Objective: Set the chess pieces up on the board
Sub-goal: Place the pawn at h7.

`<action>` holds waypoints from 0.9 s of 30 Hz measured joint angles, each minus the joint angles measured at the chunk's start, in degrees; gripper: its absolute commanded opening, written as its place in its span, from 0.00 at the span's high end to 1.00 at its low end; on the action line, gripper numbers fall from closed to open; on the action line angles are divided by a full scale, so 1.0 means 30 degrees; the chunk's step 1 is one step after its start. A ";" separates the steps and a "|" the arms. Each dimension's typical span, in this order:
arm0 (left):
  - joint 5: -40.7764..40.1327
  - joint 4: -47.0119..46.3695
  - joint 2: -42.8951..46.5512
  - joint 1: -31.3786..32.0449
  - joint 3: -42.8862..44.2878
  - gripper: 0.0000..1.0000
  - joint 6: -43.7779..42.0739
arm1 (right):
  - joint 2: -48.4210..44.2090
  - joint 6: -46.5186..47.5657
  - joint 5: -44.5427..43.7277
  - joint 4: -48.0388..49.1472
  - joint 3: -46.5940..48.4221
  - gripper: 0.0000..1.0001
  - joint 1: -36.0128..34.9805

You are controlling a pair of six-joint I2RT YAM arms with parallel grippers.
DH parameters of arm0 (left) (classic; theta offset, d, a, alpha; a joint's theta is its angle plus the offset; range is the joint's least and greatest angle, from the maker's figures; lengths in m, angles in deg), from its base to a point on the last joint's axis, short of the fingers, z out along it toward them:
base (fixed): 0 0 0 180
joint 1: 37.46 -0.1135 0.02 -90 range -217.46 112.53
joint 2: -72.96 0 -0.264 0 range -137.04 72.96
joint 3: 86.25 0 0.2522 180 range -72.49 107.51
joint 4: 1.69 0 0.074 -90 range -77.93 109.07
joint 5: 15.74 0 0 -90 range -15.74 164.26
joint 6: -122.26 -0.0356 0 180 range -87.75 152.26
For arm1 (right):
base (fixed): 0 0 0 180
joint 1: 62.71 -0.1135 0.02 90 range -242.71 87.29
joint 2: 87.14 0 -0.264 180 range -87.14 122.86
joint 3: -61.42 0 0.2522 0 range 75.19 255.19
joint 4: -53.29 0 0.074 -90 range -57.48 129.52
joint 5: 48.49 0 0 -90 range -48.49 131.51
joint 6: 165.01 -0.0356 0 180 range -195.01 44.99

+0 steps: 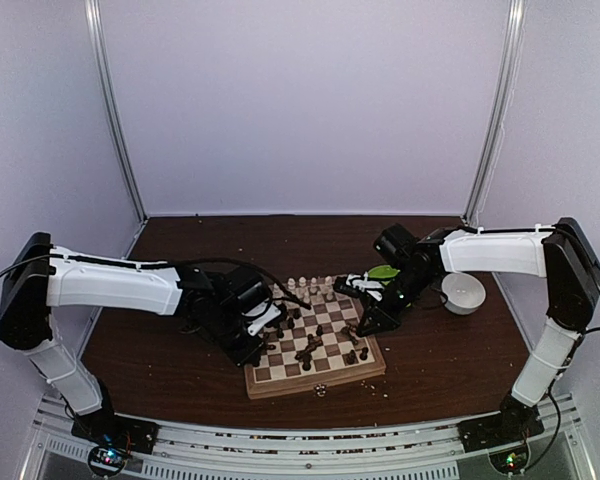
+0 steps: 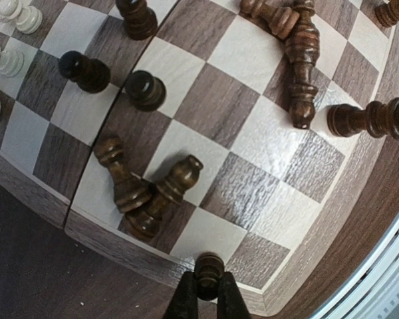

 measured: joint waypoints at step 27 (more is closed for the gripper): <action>-0.0896 -0.0539 -0.0554 0.0379 0.0386 0.90 0.0015 | 0.0182 0.0000 0.0007 -0.0175 0.0029 0.99 0.0000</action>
